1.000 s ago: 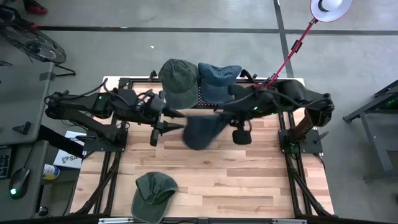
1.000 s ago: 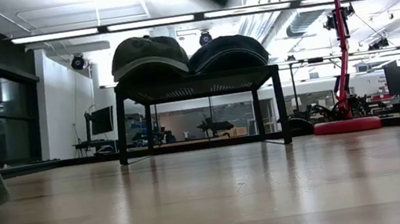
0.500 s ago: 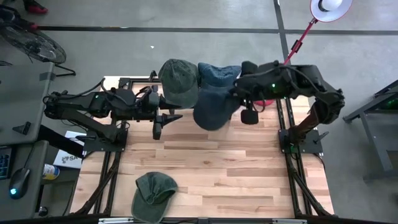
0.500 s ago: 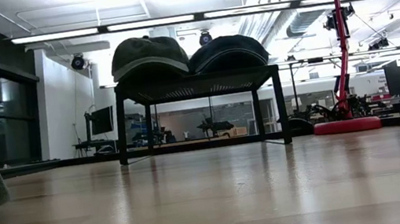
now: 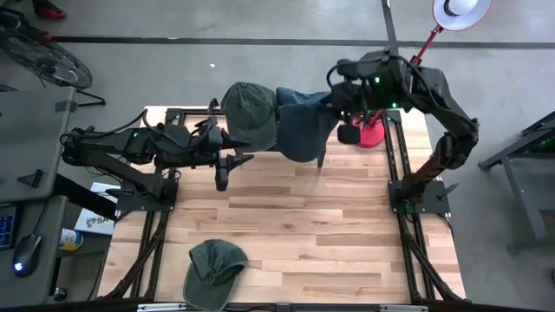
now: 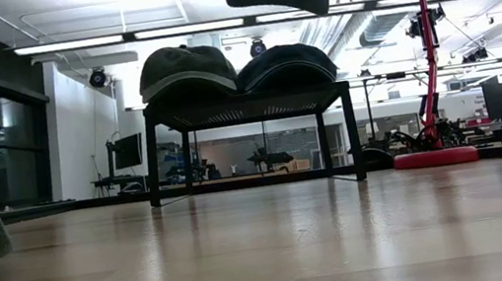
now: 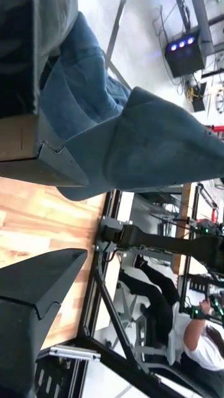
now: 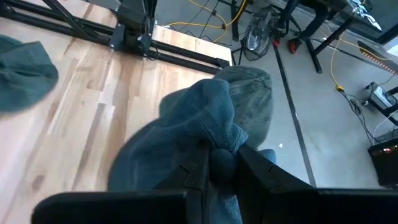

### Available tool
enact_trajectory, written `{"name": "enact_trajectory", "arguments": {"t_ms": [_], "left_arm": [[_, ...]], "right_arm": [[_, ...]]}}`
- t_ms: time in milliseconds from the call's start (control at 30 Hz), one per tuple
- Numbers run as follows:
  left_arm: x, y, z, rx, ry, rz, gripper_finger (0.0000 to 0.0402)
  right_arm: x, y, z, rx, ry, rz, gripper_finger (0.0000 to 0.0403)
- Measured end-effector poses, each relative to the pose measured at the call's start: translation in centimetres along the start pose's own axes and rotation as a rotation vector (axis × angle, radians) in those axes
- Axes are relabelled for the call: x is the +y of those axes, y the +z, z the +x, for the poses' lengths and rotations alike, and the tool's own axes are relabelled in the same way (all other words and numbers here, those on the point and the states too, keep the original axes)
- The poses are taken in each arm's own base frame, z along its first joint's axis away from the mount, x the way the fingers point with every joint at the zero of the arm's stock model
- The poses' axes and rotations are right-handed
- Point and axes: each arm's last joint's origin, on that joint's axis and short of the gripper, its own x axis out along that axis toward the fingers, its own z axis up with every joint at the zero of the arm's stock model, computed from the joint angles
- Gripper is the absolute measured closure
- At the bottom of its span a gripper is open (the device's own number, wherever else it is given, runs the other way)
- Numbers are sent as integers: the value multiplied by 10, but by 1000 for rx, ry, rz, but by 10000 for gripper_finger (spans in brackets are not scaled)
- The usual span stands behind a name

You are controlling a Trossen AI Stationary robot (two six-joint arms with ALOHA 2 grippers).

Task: Pick & Place hat
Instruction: Stack the dark blue cap on top of the other dark blue caps on the shelf

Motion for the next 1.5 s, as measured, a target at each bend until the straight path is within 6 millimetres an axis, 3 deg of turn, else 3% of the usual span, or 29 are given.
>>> {"name": "enact_trajectory", "arguments": {"t_ms": [300,567,1500], "left_arm": [[1,-1,0,6,14,-23,231],[1,-1,0,3,27,-25,231],[2,-3,0,20,44,-46,231]], "right_arm": [[-33,-17,3,-10,42,-40,363],[-57,-32,23,37,70,-55,363],[-111,-66,74,125,17,-47,363]]}}
